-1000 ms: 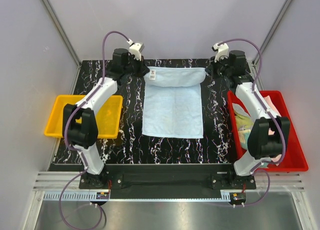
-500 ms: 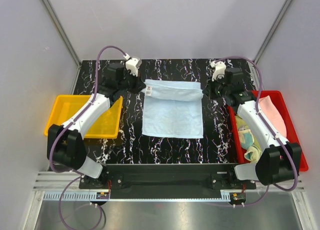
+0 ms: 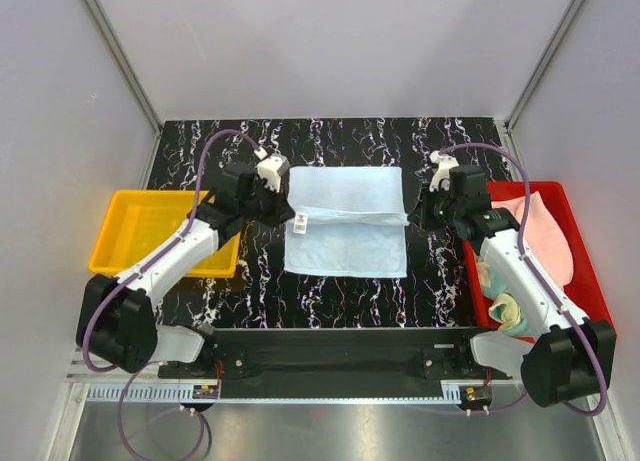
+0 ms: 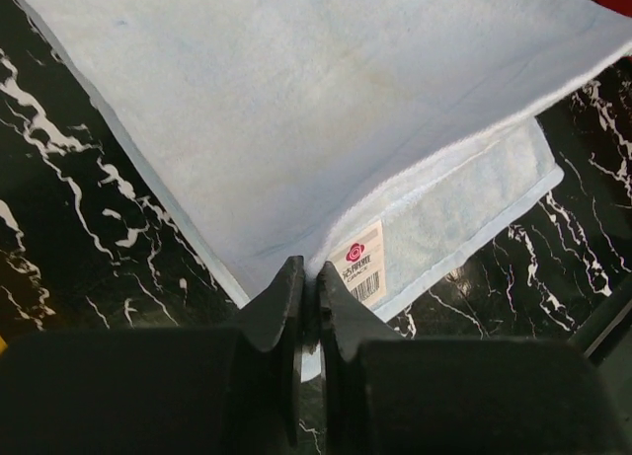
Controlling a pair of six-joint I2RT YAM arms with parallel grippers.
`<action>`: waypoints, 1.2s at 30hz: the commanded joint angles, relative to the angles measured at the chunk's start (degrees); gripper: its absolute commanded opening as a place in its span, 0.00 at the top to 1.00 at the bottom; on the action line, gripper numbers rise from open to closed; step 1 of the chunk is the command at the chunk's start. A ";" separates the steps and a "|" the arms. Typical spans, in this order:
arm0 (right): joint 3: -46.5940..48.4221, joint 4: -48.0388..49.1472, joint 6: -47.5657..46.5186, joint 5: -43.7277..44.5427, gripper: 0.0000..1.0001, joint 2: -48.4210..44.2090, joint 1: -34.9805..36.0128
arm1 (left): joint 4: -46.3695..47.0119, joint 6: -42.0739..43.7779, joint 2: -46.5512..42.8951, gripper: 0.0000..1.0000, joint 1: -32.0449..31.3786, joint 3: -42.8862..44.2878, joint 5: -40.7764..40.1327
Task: Fold and stack the towels
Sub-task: Fold the towel
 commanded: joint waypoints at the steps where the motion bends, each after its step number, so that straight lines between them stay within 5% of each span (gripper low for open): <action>1: -2.68 -2.15 6.57 3.27 1.00 -2.25 0.65 | 1.39 -2.04 -3.33 0.90 -2.91 -3.82 -3.88; 12: -5.58 -9.54 13.79 1.51 0.95 4.78 1.44 | -5.02 -9.33 -0.09 0.82 -9.95 -8.57 -19.43; 14: -5.68 -10.67 14.75 3.70 0.82 5.92 1.35 | -5.81 -10.04 0.09 0.65 -10.30 -8.49 -20.68; 19: -4.28 -13.58 17.57 7.14 0.63 2.42 1.70 | -11.17 -11.97 -3.67 0.55 -11.01 -4.98 -24.90; 24: -4.71 -8.32 22.57 5.03 0.60 2.14 1.79 | -8.46 -17.59 -7.21 0.47 -10.92 -6.99 -21.66; 30: -4.89 -5.41 25.13 8.81 0.62 10.74 1.79 | 1.18 -24.54 -2.29 0.48 -10.92 -14.63 -16.30; 36: -5.06 -3.65 25.39 10.47 0.62 16.46 1.79 | 4.39 -24.54 1.75 0.50 -10.92 -12.89 -16.29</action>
